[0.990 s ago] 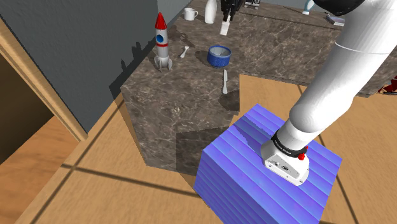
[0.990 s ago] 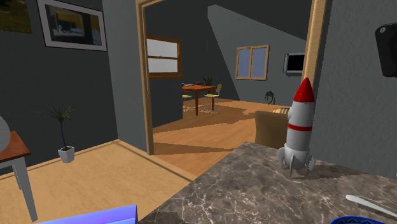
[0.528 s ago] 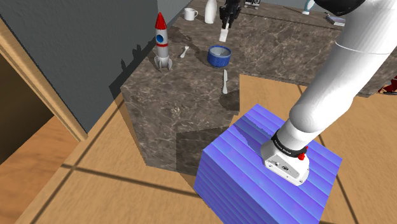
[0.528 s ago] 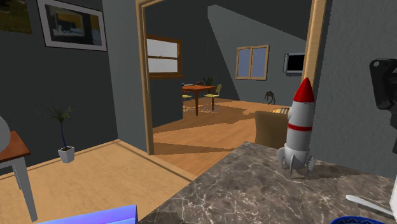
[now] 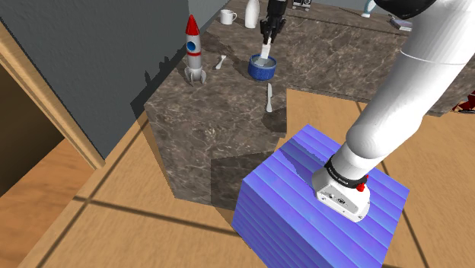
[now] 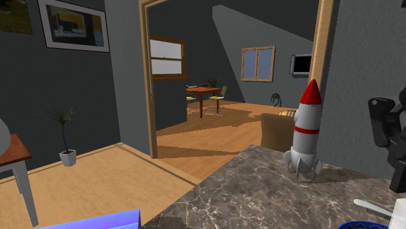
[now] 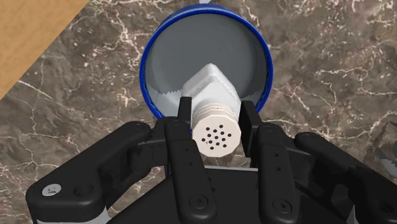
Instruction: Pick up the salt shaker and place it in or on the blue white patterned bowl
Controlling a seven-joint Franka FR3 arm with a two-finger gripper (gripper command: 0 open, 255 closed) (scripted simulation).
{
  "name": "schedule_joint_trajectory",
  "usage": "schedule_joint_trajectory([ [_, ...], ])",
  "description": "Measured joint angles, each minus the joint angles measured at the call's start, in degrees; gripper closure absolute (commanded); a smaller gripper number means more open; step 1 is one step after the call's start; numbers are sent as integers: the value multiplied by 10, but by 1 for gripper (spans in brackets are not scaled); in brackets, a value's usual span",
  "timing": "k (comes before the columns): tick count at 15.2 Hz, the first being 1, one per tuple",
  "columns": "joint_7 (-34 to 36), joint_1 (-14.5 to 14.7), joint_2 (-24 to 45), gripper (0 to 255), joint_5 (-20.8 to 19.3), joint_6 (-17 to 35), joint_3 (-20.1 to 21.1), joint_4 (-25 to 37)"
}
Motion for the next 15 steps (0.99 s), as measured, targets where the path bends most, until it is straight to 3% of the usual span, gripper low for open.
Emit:
schedule_joint_trajectory([
  [8,-2,0,3,255,1,17,0,-15],
  [9,-2,0,3,0,1,18,0,-15],
  [15,-2,-1,3,0,1,18,0,-15],
])
